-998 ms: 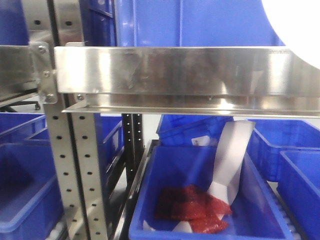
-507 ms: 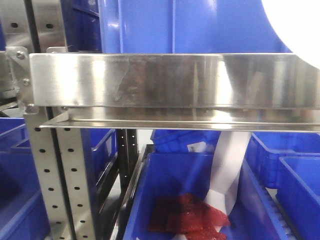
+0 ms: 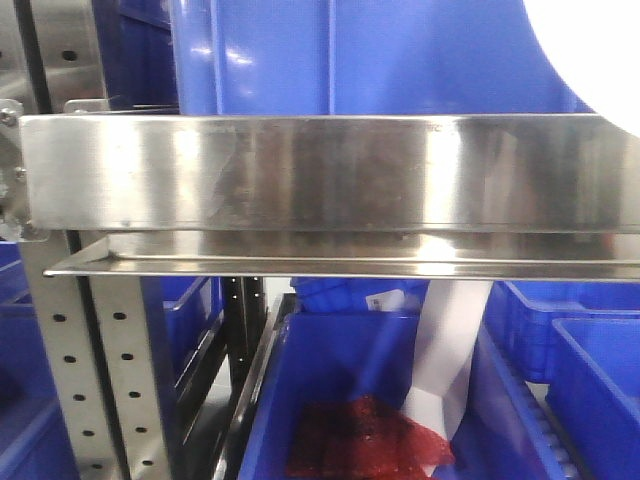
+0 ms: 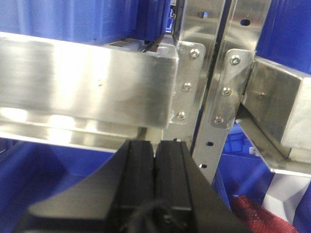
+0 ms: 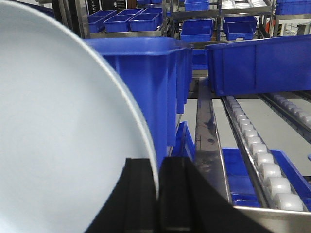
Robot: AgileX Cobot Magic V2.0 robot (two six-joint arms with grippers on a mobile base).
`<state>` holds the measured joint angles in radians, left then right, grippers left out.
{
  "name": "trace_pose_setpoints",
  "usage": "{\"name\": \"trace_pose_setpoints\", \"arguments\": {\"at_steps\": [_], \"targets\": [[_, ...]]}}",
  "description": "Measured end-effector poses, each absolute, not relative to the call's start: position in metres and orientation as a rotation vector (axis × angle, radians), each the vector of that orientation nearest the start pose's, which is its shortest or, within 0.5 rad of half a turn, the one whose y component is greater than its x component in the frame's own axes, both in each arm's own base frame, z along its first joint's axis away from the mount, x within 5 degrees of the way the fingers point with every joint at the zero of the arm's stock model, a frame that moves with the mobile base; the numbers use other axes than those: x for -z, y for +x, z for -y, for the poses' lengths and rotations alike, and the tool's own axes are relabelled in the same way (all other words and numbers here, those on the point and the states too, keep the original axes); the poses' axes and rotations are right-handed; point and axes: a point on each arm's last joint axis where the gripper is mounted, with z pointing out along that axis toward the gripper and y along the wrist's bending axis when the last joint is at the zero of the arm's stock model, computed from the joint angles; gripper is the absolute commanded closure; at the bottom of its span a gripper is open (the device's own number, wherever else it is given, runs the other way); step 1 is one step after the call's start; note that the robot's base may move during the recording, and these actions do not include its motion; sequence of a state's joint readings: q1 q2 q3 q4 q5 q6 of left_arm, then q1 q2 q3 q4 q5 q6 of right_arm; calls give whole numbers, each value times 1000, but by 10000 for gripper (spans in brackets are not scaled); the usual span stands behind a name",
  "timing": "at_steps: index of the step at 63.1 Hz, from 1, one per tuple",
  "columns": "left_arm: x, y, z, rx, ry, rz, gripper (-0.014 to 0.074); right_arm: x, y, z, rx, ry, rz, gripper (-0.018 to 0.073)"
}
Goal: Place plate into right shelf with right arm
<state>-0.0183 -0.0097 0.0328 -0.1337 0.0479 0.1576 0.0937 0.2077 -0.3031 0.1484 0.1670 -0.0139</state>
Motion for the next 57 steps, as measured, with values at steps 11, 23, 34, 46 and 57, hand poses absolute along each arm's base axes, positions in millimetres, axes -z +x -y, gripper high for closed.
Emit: {"name": "trace_pose_setpoints", "arguments": {"at_steps": [11,23,34,46,57], "targets": [[-198,57,2,0,38,-1554,724,-293,63,-10,-264,47,-1572,505],[-198,57,2,0,38,-1554,724,-329,46,-12,-263,-19,-1609,505],[-198,57,2,0,38,-1554,724,-377,36,-12,-262,-44,-1547,505],[-198,57,2,0,38,-1554,724,-419,73,-16,-263,-44,-1603,505],[-198,57,2,0,38,-1554,724,-455,122,-22,-291,-31,-1638,505]]}}
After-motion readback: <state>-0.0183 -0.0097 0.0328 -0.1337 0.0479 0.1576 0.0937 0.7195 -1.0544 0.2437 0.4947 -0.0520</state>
